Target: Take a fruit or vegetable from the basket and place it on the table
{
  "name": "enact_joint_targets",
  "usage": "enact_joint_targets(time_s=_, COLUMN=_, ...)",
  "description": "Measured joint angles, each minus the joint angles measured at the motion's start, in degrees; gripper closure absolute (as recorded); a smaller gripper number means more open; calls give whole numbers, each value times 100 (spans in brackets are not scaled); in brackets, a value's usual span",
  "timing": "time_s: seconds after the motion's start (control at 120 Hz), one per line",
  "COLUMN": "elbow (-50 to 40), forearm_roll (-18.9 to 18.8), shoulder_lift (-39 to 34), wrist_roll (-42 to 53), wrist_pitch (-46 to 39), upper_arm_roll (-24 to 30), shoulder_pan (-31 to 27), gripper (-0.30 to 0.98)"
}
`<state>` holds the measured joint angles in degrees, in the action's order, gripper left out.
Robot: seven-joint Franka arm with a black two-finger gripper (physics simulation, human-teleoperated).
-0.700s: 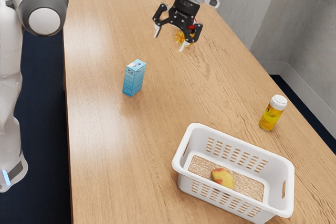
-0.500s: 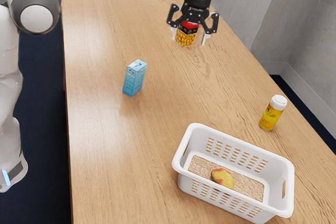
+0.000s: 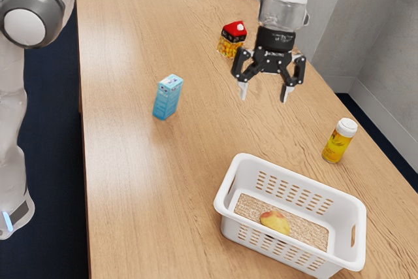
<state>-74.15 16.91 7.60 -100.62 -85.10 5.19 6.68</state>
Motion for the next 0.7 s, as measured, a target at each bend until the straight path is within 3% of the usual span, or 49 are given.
enact_joint_targets(time_s=0.175, elbow=-49, forearm_roll=36, shoulder_lift=349, wrist_roll=-426, wrist_pitch=-773, upper_arm_roll=321, shoulder_pan=-87, gripper=0)
enact_joint_targets(time_s=0.7, elbow=-886, forearm_roll=81, shoulder_lift=286, wrist_roll=-1156, wrist_pitch=-1744, upper_arm_roll=368, shoulder_pan=1105, gripper=0)
